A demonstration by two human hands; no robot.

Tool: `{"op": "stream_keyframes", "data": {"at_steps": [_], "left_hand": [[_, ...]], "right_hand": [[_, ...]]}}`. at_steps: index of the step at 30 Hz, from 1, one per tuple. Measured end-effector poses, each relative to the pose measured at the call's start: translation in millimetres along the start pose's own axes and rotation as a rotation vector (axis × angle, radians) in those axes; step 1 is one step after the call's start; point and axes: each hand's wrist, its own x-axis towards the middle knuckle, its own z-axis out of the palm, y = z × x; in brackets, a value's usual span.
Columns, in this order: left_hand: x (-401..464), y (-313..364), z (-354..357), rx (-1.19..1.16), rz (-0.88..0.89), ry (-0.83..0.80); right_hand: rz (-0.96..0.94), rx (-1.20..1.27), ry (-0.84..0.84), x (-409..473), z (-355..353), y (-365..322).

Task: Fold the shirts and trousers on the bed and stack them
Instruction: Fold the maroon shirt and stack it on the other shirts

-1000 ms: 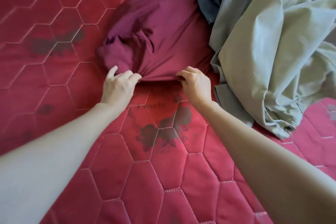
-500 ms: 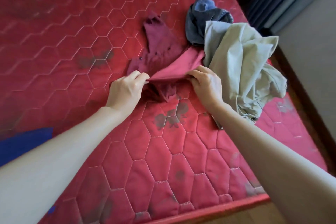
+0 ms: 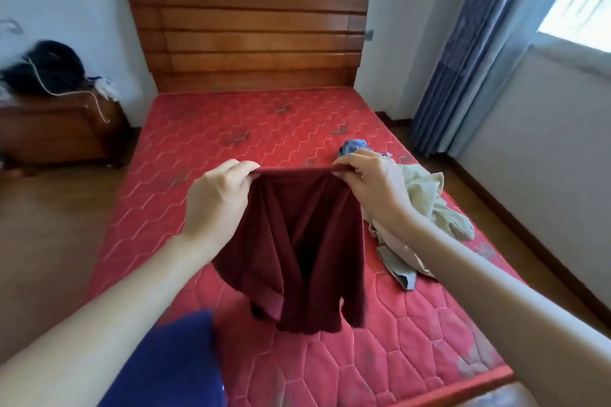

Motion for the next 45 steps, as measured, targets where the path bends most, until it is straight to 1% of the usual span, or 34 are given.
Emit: {"op": "stream_keyframes", "data": {"at_steps": [4, 9, 13, 16, 22, 24, 26, 29, 31, 33, 36, 38, 42, 45], "left_hand": [[12, 28, -76, -0.017, 0.005, 0.031], [20, 64, -152, -0.035, 0.026, 0.079], [35, 90, -190, -0.013, 0.002, 0.102], [47, 114, -208, -0.057, -0.024, 0.126], [75, 169, -226, -0.045, -0.032, 0.225], [83, 185, -226, -0.055, -0.059, 0.251], [93, 196, -224, -0.086, -0.1, 0.276], [105, 208, -216, -0.143, -0.148, 0.275], [110, 214, -209, -0.173, -0.155, 0.264], [113, 218, -203, -0.203, -0.147, 0.273], [116, 223, -200, -0.235, -0.126, 0.293], [118, 219, -202, -0.241, -0.128, 0.311], [121, 195, -211, -0.211, -0.189, 0.312], [119, 168, -213, -0.211, -0.27, 0.301]], "right_hand": [[0.008, 0.055, 0.001, -1, -57, -65], [-0.038, 0.099, 0.04, -4, -116, -118], [-0.056, 0.141, 0.046, 6, -153, -143], [-0.049, 0.187, 0.039, 18, -173, -147], [-0.002, 0.226, 0.053, 32, -196, -138], [0.016, 0.205, 0.067, 32, -199, -141], [0.019, 0.243, 0.108, 25, -201, -149], [-0.043, 0.32, 0.189, 3, -201, -166], [-0.114, 0.258, 0.202, -13, -196, -175], [-0.118, 0.18, 0.135, -22, -186, -177], [-0.013, 0.084, -0.034, -21, -166, -168], [0.018, 0.048, -0.057, -20, -157, -159], [0.058, 0.174, -0.031, -17, -157, -144], [0.085, 0.186, -0.076, -11, -169, -141]]}}
